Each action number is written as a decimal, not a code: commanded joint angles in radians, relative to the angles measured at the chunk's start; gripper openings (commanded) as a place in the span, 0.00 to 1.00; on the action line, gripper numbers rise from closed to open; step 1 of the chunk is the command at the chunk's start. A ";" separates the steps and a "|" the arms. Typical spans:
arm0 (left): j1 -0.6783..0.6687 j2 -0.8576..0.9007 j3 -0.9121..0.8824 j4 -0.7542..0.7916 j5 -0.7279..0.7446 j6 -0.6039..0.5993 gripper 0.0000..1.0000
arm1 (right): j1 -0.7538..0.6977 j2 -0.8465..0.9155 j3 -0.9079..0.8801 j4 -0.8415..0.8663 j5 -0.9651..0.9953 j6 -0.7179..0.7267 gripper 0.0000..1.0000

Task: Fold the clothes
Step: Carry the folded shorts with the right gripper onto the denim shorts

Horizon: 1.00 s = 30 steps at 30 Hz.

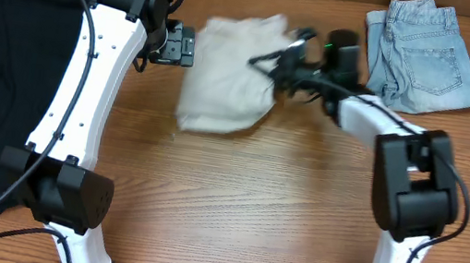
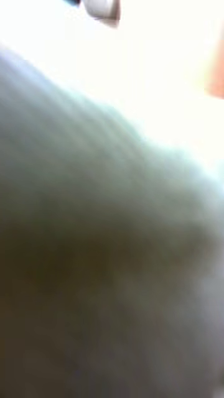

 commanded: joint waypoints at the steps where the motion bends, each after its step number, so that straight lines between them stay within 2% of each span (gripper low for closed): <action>1: 0.001 0.010 0.001 0.009 -0.032 0.018 1.00 | -0.101 -0.108 0.043 0.170 -0.047 0.251 0.04; 4: 0.001 0.010 0.001 0.014 -0.032 0.018 1.00 | -0.186 -0.110 0.071 0.354 -0.036 0.409 0.04; 6: 0.001 0.010 0.000 0.016 -0.032 0.014 1.00 | -0.242 -0.110 0.097 0.421 -0.013 0.461 0.04; 12: 0.001 0.010 0.000 0.026 -0.024 0.006 1.00 | -0.391 -0.110 0.150 0.327 0.106 0.475 0.04; 21: -0.001 0.010 -0.033 0.026 -0.024 0.007 1.00 | -0.530 -0.110 0.150 0.208 0.383 0.372 0.04; 25: -0.001 0.010 -0.081 0.042 -0.024 0.007 1.00 | -0.549 -0.108 0.150 0.216 0.446 0.270 0.04; 30: -0.001 0.010 -0.159 0.094 -0.024 0.008 1.00 | -0.550 -0.093 0.150 0.205 0.493 0.211 0.04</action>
